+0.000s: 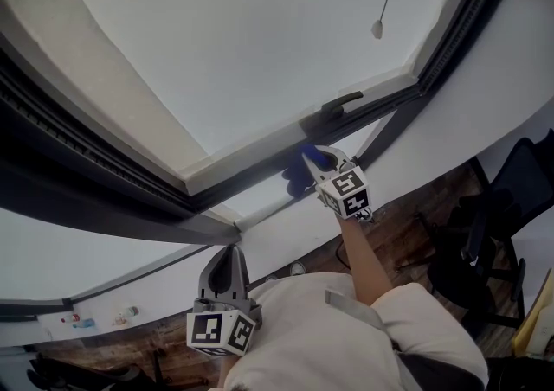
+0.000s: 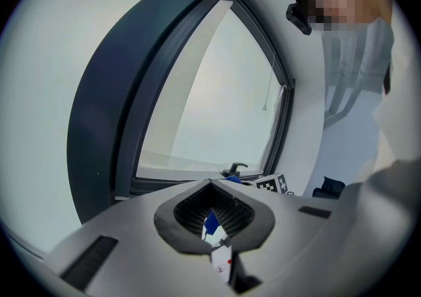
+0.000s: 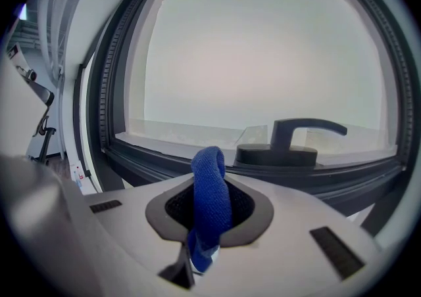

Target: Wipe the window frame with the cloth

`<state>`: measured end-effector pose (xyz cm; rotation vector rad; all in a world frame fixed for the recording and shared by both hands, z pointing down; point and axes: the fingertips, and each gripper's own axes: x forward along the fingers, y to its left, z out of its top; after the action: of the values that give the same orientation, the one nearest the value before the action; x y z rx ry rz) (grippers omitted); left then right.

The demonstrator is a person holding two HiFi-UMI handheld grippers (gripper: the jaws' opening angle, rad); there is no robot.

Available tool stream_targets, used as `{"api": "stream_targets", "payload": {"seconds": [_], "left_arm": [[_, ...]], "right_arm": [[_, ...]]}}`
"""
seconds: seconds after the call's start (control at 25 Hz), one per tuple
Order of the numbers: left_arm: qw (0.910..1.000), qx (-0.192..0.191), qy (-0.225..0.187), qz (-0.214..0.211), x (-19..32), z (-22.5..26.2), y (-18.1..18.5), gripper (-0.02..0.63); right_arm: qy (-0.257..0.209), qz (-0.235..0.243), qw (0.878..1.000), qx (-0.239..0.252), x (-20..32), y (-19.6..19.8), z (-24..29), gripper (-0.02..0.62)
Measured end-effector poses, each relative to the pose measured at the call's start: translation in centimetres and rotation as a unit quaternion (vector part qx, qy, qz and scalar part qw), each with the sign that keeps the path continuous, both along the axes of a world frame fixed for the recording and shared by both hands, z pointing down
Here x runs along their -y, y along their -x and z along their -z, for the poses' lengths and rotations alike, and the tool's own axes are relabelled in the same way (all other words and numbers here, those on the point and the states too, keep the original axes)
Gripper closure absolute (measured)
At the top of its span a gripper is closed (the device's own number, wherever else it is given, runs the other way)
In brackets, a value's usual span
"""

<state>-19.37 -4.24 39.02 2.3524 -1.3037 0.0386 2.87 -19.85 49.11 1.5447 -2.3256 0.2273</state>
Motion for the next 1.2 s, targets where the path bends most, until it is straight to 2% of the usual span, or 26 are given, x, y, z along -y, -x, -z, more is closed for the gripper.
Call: {"api": "stream_targets", "payload": {"seconds": [0.84,1.2], "left_arm": [[0.9998,-0.002,0.005,0.021,-1.3,-0.9,-1.9,0.600],[0.9995,-0.007,0.003,0.030,-1.6,-0.8,-2.5,0.601]], "right_arm": [[-0.009,0.016,1.000,-0.005,0.3,-2.2,0.0,0.545],[-0.008,0.001,1.000,-0.008,0.6,-4.4,0.0,0.545]]}}
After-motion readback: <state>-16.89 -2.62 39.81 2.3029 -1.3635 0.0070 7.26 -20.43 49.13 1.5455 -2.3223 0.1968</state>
